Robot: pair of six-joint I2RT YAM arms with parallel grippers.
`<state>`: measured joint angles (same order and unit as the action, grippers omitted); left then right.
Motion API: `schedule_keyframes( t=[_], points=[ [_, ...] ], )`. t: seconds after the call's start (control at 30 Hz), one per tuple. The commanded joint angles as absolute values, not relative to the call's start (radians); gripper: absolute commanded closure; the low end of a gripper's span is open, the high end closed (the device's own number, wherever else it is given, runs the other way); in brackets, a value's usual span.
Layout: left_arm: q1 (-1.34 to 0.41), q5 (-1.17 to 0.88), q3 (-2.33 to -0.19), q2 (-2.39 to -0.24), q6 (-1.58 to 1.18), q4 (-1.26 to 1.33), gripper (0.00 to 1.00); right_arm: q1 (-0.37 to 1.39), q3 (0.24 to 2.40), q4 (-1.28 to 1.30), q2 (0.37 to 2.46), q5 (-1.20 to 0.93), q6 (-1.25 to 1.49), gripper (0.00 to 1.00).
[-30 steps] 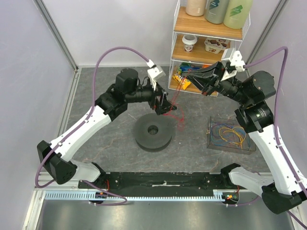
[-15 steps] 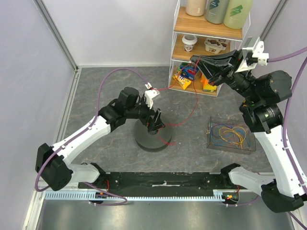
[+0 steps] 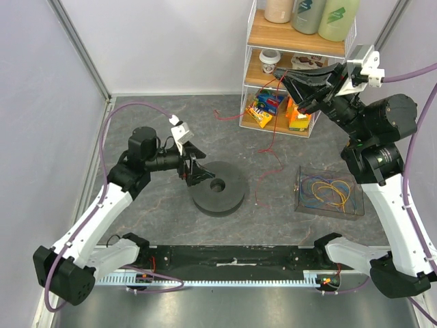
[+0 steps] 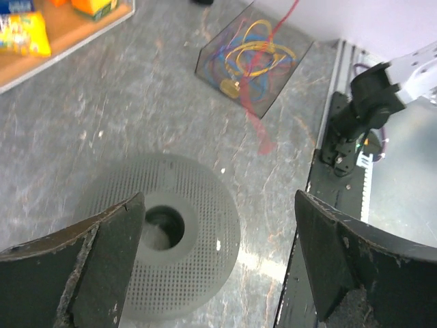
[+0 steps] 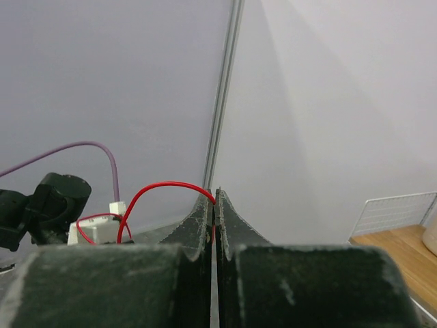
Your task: Wrap the cables
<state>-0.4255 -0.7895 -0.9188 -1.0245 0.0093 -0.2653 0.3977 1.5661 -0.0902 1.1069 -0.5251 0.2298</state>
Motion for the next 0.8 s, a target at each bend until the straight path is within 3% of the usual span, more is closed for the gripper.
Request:
schedule_keyframes(
  t=[0.0,0.13,0.37,0.77],
  points=[
    [-0.423,-0.928,-1.024,-1.002,0.023,-0.129,0.06,0.402,1.588,-0.091,1.101,-0.618,0.180,1.00],
    [-0.422,-0.913,-1.155,-0.993,0.104,-0.198,0.09,0.402,1.551,-0.051,1.091,-0.675,0.129,1.00],
    [-0.420,-0.925,-1.178,-0.910,0.285,-0.253,0.11,0.403,1.500,-0.060,1.086,-0.707,0.141,1.00],
    [-0.452,-0.946,-1.278,-1.008,0.407,-0.219,0.22,0.403,1.467,-0.117,1.097,-0.758,0.242,1.00]
  ],
)
